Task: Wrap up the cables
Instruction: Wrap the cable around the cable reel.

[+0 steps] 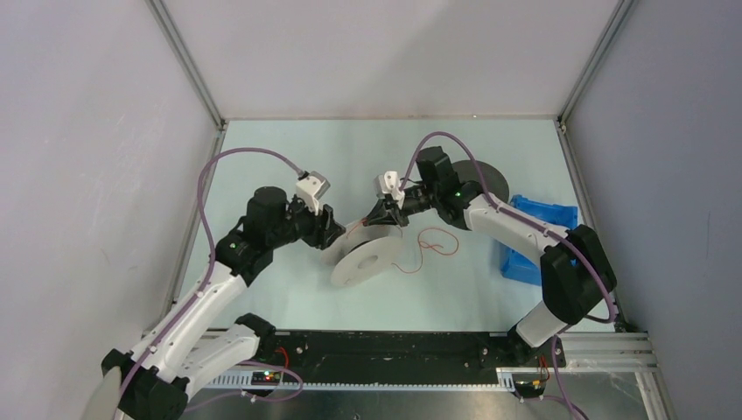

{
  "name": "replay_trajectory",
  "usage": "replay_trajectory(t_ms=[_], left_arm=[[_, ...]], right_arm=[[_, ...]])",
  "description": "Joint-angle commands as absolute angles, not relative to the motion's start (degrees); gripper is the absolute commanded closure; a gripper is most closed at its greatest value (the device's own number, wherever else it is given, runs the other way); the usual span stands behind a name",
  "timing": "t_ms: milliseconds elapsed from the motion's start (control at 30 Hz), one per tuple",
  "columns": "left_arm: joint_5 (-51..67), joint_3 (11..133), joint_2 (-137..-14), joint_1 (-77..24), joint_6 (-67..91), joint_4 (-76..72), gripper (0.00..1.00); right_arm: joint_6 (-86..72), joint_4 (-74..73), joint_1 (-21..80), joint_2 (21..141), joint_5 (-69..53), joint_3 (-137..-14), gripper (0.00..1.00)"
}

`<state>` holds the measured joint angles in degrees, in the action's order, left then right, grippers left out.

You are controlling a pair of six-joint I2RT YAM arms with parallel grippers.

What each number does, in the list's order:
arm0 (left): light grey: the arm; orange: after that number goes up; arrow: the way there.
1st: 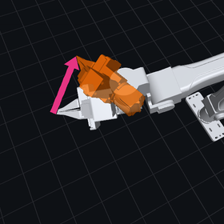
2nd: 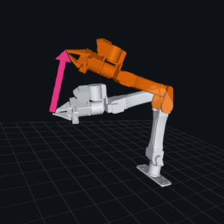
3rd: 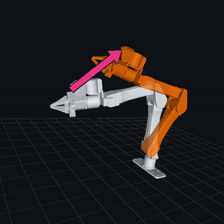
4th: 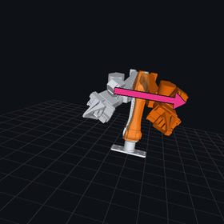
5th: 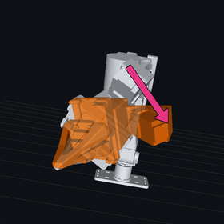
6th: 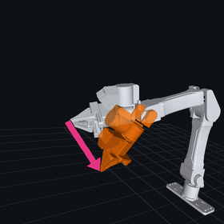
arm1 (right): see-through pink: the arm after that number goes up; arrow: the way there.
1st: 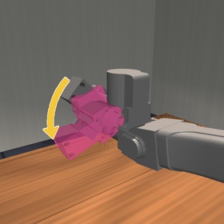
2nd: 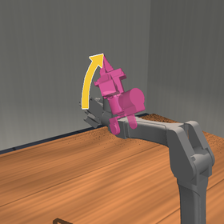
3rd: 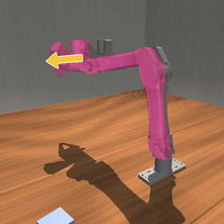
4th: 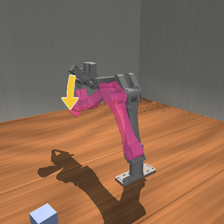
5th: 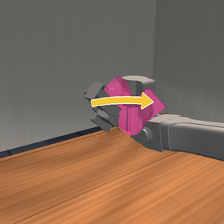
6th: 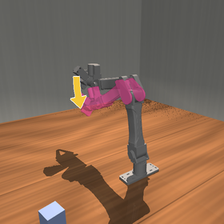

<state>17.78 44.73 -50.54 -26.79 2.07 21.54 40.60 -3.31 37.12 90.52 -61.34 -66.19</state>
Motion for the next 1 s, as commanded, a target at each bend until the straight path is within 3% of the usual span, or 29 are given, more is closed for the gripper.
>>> replay_trajectory(t_ms=[0, 233, 967], left_arm=[[24.1, 44.0, -49.7, -26.5, 1.2, 19.6, 0.41], [26.4, 42.7, -51.0, -26.5, 0.1, 18.4, 0.38], [21.2, 43.1, -54.3, -27.1, 0.1, 16.8, 0.43]], right_arm=[[38.3, -0.7, 37.5, 92.3, -59.0, -68.4, 1.00], [36.1, 1.1, 37.6, 93.5, -57.1, -68.3, 1.00], [34.8, -1.3, 39.3, 94.0, -54.3, -68.4, 1.00]])
